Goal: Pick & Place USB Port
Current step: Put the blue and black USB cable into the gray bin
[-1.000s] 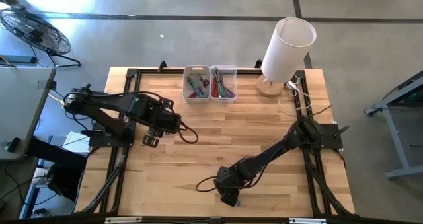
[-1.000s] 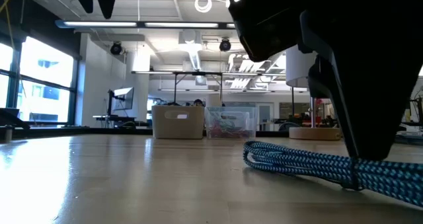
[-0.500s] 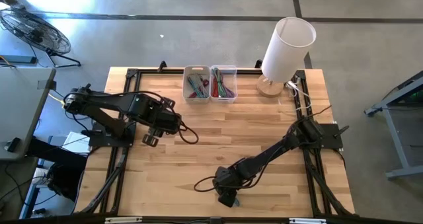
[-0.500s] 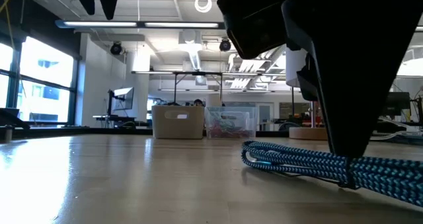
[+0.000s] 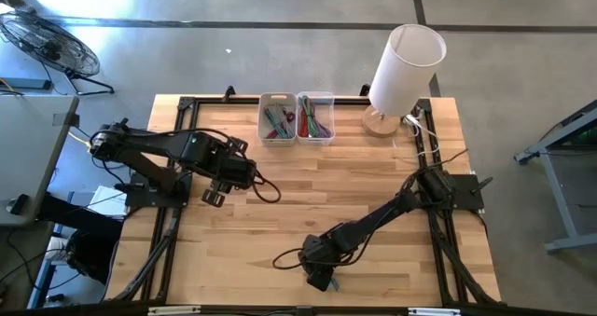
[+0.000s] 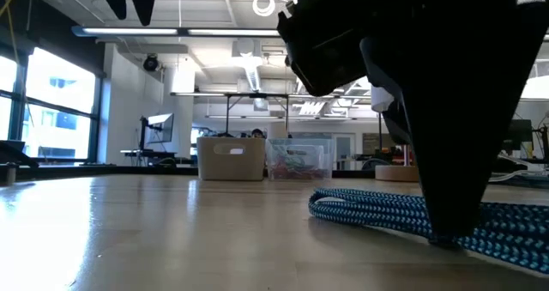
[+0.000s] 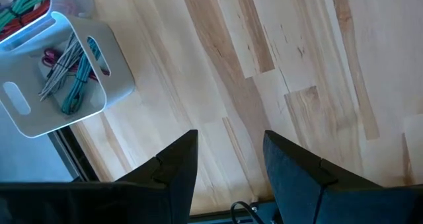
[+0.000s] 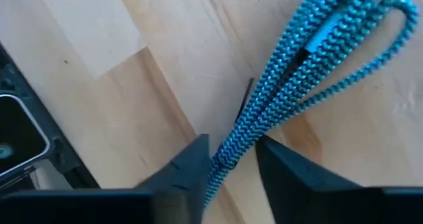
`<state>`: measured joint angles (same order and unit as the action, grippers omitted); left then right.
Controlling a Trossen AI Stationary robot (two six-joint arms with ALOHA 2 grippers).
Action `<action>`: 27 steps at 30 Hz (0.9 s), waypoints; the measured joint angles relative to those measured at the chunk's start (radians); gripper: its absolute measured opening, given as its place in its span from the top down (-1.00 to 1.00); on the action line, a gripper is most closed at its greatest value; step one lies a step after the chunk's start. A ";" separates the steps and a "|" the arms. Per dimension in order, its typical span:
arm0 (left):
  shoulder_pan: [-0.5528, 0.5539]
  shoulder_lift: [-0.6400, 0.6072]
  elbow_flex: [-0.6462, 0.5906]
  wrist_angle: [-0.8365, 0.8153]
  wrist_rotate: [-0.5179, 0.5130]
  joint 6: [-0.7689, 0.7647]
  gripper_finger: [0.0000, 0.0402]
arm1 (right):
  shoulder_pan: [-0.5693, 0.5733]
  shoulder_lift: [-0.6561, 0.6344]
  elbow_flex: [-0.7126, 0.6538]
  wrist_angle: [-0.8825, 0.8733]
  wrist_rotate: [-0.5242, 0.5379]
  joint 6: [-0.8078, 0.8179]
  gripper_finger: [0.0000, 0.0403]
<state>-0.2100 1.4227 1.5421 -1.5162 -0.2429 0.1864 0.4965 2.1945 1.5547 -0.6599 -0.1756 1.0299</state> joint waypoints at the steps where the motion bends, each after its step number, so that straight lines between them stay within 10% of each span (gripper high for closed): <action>1: 0.000 0.000 0.000 0.000 0.002 0.000 0.18 | 0.000 0.001 0.000 -0.006 0.002 -0.002 0.45; 5: 0.000 0.000 0.000 0.015 0.006 -0.004 0.18 | 0.000 0.000 -0.001 -0.032 0.011 -0.022 0.88; 15: 0.000 0.000 0.000 0.170 0.081 0.049 0.18 | 0.018 -0.077 -0.010 -0.120 0.021 -0.016 0.92; 27: 0.000 -0.031 0.000 0.675 0.185 0.141 0.18 | 0.135 -0.484 0.102 -0.500 0.610 -0.086 0.93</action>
<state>-0.2100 1.3915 1.5421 -0.8410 -0.0576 0.3275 0.6319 1.7103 1.6569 -1.1602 0.4348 0.9444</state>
